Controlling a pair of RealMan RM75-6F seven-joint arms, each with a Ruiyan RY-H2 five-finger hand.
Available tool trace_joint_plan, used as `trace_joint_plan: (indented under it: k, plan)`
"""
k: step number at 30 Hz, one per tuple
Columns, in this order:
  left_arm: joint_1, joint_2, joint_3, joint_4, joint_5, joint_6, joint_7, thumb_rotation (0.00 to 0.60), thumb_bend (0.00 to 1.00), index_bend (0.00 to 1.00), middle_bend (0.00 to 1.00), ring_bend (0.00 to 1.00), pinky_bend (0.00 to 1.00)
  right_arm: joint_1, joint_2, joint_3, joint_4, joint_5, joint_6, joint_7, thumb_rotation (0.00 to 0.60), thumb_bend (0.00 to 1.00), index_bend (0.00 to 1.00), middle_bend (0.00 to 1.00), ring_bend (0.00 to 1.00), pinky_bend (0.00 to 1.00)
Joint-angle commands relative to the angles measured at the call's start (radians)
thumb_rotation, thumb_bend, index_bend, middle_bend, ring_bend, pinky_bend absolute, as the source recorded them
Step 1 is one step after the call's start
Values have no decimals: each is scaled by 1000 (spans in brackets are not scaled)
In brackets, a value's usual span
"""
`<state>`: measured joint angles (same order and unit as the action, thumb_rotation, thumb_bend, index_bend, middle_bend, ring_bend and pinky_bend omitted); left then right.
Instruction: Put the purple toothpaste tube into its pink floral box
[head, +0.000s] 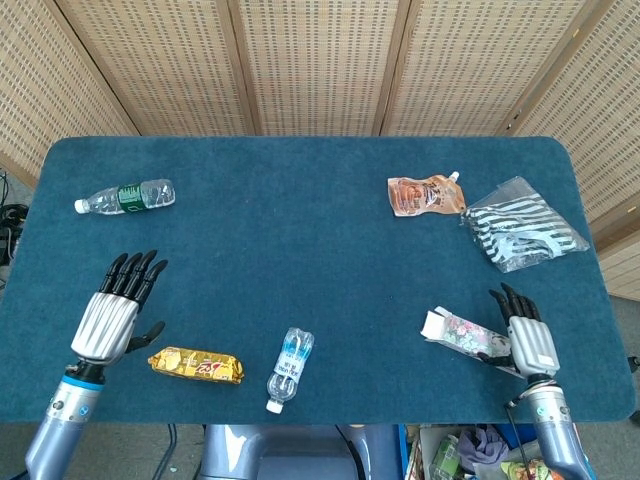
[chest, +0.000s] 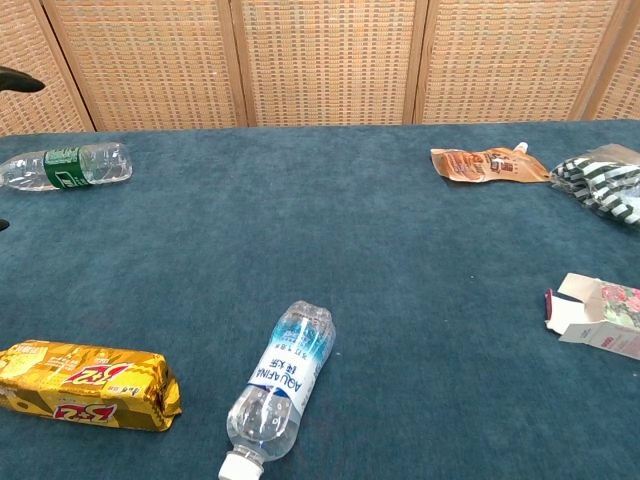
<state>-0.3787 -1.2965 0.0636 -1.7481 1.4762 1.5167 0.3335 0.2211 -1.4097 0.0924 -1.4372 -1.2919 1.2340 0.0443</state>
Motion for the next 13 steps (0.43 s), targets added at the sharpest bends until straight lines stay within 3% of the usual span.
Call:
trace_joint_plan:
  k: [1, 8, 13]
  plan:
    - [17, 2, 6, 13, 2, 0, -9, 600, 264, 0, 0, 0, 0, -10, 19, -2, -12, -64, 59, 10, 600, 7, 79, 0, 0, 0]
    - [71, 23, 11, 35, 1, 13, -39, 600, 264, 0, 0, 0, 0, -43, 46, -21, 31, -243, 261, -72, 600, 7, 79, 0, 0, 0]
    - [117, 25, 12, 85, 7, 43, -76, 600, 264, 0, 0, 0, 0, -73, 77, -25, 33, -285, 342, -114, 600, 8, 61, 0, 0, 0]
